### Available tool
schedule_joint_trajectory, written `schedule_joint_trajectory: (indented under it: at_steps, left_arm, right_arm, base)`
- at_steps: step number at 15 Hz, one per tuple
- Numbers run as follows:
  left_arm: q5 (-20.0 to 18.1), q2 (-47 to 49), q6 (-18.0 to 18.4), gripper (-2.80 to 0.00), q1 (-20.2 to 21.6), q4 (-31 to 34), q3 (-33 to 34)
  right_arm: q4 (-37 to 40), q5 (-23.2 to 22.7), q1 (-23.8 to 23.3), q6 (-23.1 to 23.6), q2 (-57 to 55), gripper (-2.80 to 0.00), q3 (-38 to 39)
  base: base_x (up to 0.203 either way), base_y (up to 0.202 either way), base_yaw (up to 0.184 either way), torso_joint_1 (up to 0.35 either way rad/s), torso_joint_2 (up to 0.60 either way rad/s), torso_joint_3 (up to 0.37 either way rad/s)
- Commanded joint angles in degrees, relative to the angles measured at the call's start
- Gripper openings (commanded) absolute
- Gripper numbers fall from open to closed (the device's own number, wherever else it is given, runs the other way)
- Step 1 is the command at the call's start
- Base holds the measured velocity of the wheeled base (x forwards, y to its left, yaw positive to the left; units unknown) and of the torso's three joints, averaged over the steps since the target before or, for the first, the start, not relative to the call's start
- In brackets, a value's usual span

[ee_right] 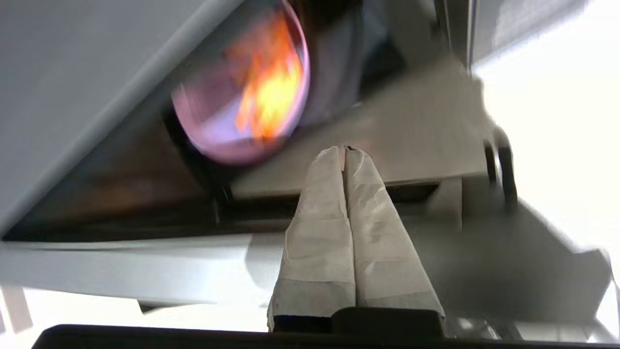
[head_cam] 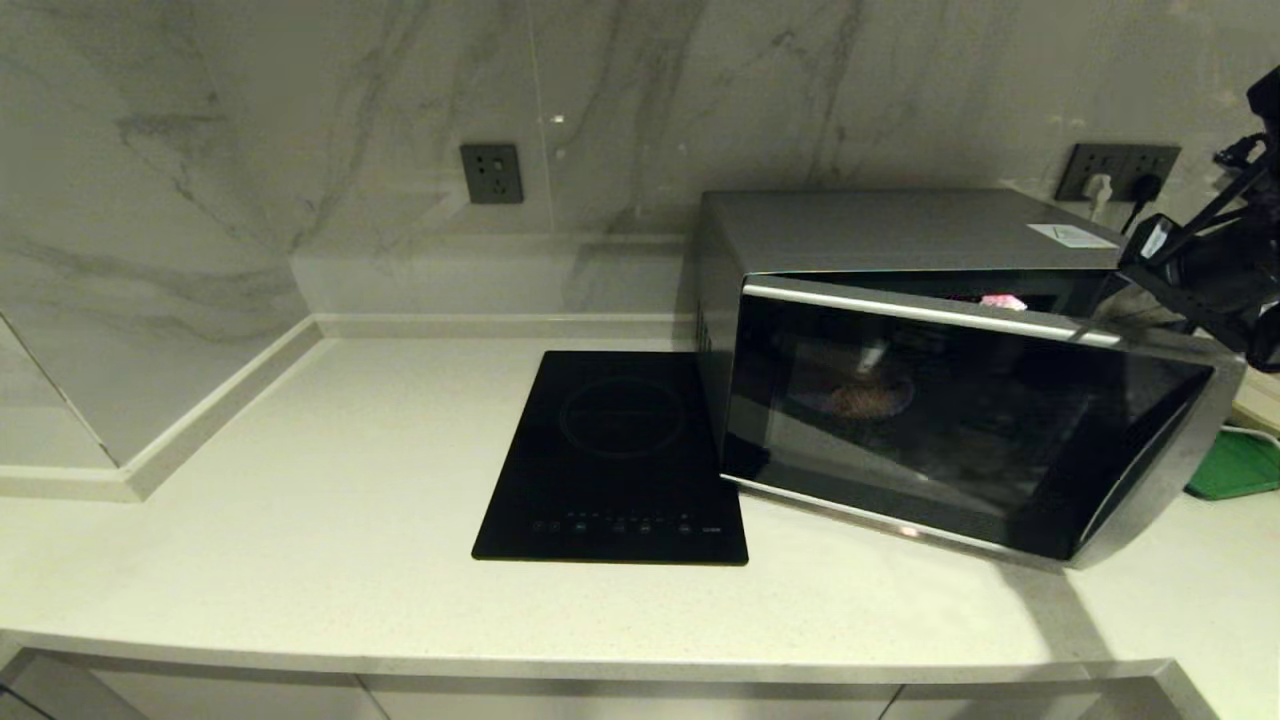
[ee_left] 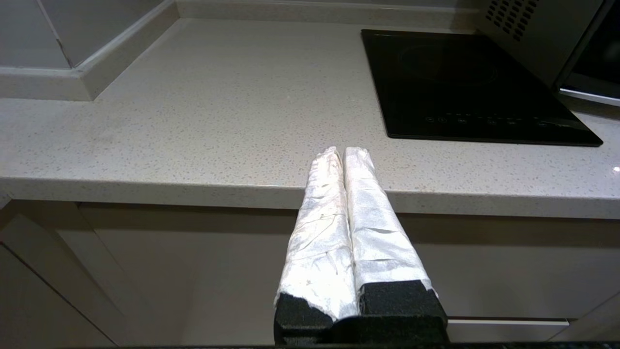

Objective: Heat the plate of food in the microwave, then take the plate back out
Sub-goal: Open the microwave oven

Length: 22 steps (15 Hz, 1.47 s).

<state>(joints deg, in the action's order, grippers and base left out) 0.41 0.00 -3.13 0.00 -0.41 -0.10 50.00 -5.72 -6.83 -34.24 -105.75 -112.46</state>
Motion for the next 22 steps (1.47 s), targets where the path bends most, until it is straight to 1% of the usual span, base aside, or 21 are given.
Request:
schedule_joint_trajectory:
  at_steps: [1, 2, 4, 6, 8, 11, 15, 17, 20, 21, 22]
  left_arm:
    - [0.03, 0.0, -0.03, -2.8, 0.0, 0.06, 0.01]
    - [0.03, 0.0, -0.03, -2.8, 0.0, 0.03, 0.01]
    - [0.03, 0.0, -0.03, -2.8, 0.0, -0.02, 0.01]
    - [0.03, 0.0, -0.03, -2.8, 0.0, -0.02, 0.01]
    - [0.03, 0.0, -0.03, -2.8, 0.0, -0.02, 0.01]
    - [0.03, 0.0, -0.03, -2.8, 0.0, -0.02, 0.01]
    - [0.03, 0.0, -0.03, -2.8, 0.0, -0.02, 0.01]
    - [0.03, 0.0, -0.03, -2.8, 0.0, -0.02, 0.01]
    - [0.03, 0.0, -0.03, -2.8, 0.0, -0.02, 0.01]
    - [0.03, 0.0, -0.03, -2.8, 0.0, -0.02, 0.01]
    - [0.03, 0.0, -0.03, -2.8, 0.0, 0.03, 0.01]
  right_arm:
    - [4.11, -0.33, -0.03, -0.04, 2.11, -2.8, 0.01]
    - [5.56, -0.34, -0.03, 0.44, 2.85, -2.8, 0.33]
    - [9.38, -1.06, 0.03, 3.88, 4.96, -2.8, 1.2]
    - [11.23, -4.38, 0.06, 6.96, 8.1, -2.8, 2.46]
    - [12.05, -6.15, 0.12, 10.55, 11.05, -2.8, 5.35]
    - [12.14, -6.32, 0.55, 11.17, 13.82, -2.8, 9.1]
    - [12.11, -6.37, 2.75, 11.48, 18.12, -2.8, 14.32]
    - [12.15, -6.37, 6.26, 11.42, 19.97, -2.8, 15.43]
    - [12.08, -6.01, 14.3, 11.06, 24.71, -2.8, 19.41]
    - [12.0, -5.9, 15.84, 10.5, 26.37, -2.8, 20.53]
    - [11.84, -5.3, 16.34, 9.94, 27.36, -2.8, 21.83]
  base:
    - [0.0, 0.0, 0.0, 0.0, 0.0, 0.0]
    - [0.0, 0.0, 0.0, 0.0, 0.0, 0.0]
    - [0.0, 0.0, 0.0, 0.0, 0.0, 0.0]
    - [0.0, 0.0, 0.0, 0.0, 0.0, 0.0]
    - [0.0, 0.0, 0.0, 0.0, 0.0, 0.0]
    - [0.0, 0.0, 0.0, 0.0, 0.0, 0.0]
    - [0.0, 0.0, 0.0, 0.0, 0.0, 0.0]
    - [0.0, 0.0, 0.0, 0.0, 0.0, 0.0]
    - [0.0, 0.0, 0.0, 0.0, 0.0, 0.0]
    - [0.0, 0.0, 0.0, 0.0, 0.0, 0.0]
    - [0.0, 0.0, 0.0, 0.0, 0.0, 0.0]
